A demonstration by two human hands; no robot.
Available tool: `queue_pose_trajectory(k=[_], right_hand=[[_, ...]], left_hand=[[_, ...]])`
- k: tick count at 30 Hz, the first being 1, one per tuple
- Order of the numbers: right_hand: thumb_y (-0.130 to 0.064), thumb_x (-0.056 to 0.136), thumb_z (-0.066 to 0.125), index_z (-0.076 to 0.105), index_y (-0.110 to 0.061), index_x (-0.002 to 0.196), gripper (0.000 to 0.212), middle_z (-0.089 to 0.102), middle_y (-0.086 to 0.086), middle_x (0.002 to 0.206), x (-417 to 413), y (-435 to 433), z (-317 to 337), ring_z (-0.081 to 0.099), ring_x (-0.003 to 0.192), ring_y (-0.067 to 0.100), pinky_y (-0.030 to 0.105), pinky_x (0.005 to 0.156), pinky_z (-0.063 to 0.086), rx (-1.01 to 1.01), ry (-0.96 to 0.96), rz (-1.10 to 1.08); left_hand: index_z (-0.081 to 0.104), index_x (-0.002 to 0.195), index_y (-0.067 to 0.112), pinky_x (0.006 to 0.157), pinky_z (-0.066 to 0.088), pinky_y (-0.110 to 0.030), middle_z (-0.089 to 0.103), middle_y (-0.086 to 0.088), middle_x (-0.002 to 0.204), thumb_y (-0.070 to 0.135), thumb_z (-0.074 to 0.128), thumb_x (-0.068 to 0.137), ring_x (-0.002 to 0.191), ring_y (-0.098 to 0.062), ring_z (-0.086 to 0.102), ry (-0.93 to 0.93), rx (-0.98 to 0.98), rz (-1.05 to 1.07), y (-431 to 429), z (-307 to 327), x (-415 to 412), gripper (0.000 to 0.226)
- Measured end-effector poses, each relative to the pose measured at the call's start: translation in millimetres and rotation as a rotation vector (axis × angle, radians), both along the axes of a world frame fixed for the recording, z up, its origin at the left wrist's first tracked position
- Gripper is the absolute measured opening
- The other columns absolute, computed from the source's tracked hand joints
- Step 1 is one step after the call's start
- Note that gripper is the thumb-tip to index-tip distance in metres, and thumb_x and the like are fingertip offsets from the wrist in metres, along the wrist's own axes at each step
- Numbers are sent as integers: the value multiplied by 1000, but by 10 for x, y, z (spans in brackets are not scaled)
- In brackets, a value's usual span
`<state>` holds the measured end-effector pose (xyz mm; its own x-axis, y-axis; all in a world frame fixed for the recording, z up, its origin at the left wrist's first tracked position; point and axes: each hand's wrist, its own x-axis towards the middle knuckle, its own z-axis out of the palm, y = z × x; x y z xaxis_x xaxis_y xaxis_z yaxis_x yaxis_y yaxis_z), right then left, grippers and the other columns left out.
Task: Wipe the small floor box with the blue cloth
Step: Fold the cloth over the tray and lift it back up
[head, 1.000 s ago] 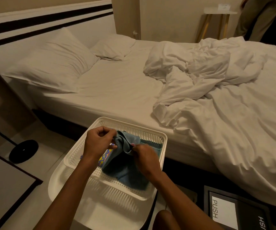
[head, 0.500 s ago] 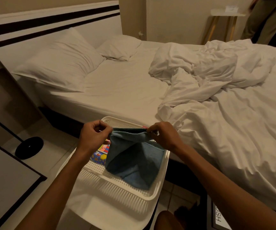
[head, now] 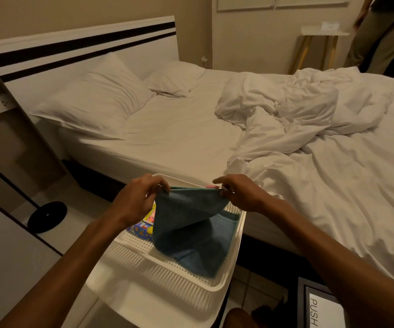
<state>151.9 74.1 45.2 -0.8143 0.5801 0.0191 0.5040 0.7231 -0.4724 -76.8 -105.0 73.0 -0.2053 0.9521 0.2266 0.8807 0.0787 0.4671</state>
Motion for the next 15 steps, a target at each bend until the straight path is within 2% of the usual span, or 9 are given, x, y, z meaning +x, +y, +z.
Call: queue_pose_trajectory(k=[2,5,8,11,15], right_hand=[[-9,98,55,67,-11,126,31,69,9,118,12,15,26,63,106,24,28,86,46,17,-44,27],[-9,97,55,72,-9,112,22,71,10,108,35,37,27,60,91,19,24,76,38,43,-70,35],[-12,97,57,72,-9,108,19,71,10,105,58,55,9,54,85,15,25,74,38,50,-58,28],[-12,96,58,72,-10,107,18,72,10,103,69,65,31,63,90,21,32,78,49,47,-30,9],[-14,95,62,74,-10,106,17,73,10,100,67,84,103,64,91,23,35,81,51,64,-26,16]], left_hand=[[68,102,27,77,55,-39,64,3,100,1,56,94,89,-16,60,13,-9,-2,-5,19,17,30],[71,103,25,76,53,-35,58,14,94,-8,58,86,89,-13,58,48,-11,-31,5,23,24,39],[71,101,21,73,47,-30,50,23,84,-2,58,90,81,-6,52,101,-5,-65,34,-8,1,29],[71,99,13,71,52,-33,54,16,84,10,59,95,78,-5,53,97,-23,-96,38,-17,-17,13],[72,92,9,68,56,-39,65,-1,84,27,62,94,75,-14,62,99,-99,-75,-7,-28,-66,20]])
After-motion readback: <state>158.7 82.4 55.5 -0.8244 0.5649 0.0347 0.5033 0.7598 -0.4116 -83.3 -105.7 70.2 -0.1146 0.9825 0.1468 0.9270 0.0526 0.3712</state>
